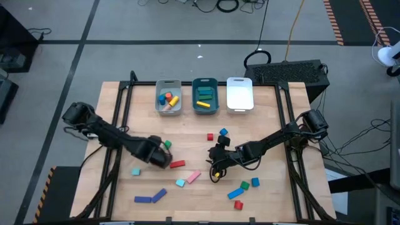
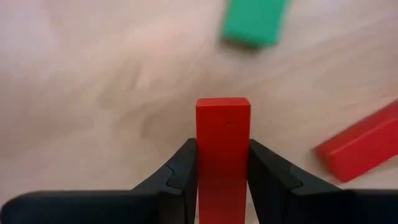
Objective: Sort blocks by size
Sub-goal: Put the left red rectangle block into the blue bin
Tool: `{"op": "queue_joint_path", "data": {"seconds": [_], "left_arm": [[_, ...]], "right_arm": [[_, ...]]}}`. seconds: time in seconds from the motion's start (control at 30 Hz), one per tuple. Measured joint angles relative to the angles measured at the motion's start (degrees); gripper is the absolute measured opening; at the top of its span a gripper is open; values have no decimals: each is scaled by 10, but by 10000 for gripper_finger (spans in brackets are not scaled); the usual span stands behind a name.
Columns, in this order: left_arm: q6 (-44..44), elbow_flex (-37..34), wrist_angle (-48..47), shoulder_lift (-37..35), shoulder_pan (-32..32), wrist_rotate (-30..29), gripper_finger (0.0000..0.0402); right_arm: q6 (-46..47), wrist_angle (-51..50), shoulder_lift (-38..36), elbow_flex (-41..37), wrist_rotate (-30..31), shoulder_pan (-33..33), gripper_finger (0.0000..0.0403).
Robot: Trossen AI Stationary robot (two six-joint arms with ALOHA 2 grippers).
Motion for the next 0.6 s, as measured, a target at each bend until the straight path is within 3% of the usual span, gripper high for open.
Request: {"op": "queue_joint_path", "data": {"seconds": [0.23,0.4,0.6], "left_arm": [[198,60,2,-1,96,-52,107],[456,110,13,-1,169,-88,107],[667,162,85,-1,263,-115,107]], "right_arm": [[0,0,0,0,0,0,201],[0,0,0,0,0,0,201],[-27,-4,0,0,0,0,201]]}}
